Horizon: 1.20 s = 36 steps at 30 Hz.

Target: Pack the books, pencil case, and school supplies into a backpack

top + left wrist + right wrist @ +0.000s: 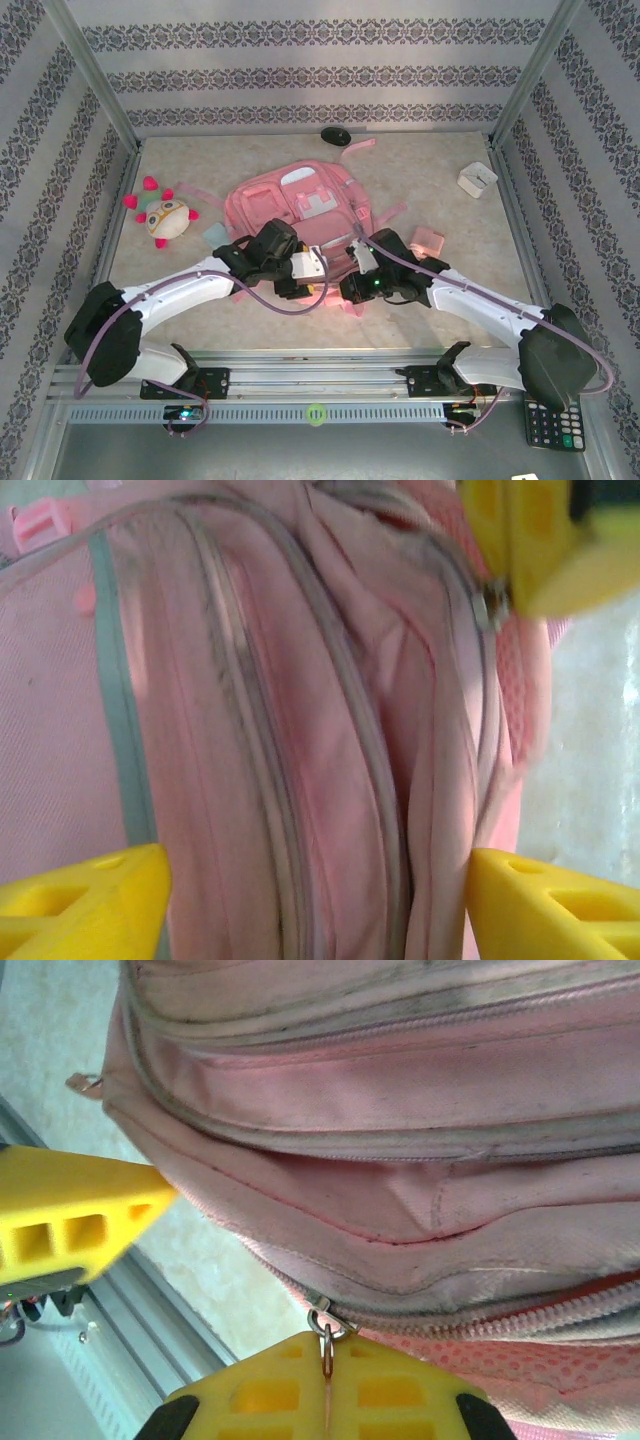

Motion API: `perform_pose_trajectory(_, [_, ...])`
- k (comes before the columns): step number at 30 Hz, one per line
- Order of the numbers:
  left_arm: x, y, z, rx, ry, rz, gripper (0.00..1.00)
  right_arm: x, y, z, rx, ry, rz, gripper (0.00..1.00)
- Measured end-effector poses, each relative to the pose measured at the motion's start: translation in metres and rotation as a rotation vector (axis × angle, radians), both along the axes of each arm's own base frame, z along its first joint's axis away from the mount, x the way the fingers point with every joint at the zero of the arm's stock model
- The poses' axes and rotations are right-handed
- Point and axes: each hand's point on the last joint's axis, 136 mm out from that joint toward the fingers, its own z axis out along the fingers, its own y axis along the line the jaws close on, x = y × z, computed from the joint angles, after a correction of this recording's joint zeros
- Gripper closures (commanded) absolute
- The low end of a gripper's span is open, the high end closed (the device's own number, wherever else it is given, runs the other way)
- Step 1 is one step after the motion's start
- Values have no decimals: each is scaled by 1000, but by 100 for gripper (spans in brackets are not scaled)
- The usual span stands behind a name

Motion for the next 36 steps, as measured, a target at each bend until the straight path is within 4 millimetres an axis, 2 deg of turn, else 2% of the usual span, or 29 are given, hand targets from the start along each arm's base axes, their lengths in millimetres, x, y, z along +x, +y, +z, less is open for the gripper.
perform_pose_trajectory(1, [-2,-4,-4,3,9,-10,23,-4,4,0,5,3,7,100])
perform_pose_trajectory(2, [-4,-7,-11,13,25,-21,28,-7,8,1,10,4,16,100])
perform_pose_trajectory(5, [-10,-13,-30,45,75,-46,56,-14,13,-1,7,9,21,100])
perform_pose_trajectory(8, [-15,-16,-34,55,91,-71,90,-12,10,-6,-2,13,0,100])
perform_pose_trajectory(10, [-21,-16,-33,59,88,-95,98,-5,4,-5,5,11,-28,100])
perform_pose_trajectory(17, [-17,8,-5,63,-16,-107,98,23,-37,3,19,-8,-120,100])
perform_pose_trajectory(20, [-15,21,2,79,-36,-99,92,18,-30,6,33,-24,-68,100])
perform_pose_trajectory(21, [-14,26,2,90,-36,-95,87,14,-25,8,35,-35,-42,100])
perform_pose_trajectory(22, [-15,30,2,101,-35,-91,76,10,-20,8,36,-41,-17,100])
perform_pose_trajectory(23, [-16,35,1,114,-29,-84,61,4,-14,8,37,-44,9,100])
perform_pose_trajectory(26, [-19,39,1,109,3,-63,32,-9,-2,7,41,-35,56,100])
perform_pose_trajectory(29, [-24,29,4,68,28,-50,23,-19,7,7,52,-21,77,100])
perform_pose_trajectory(34, [-30,-8,2,19,36,-97,21,-25,16,9,73,-17,85,100])
perform_pose_trajectory(36, [-29,-18,-5,14,54,-101,38,-27,16,7,74,-9,77,100])
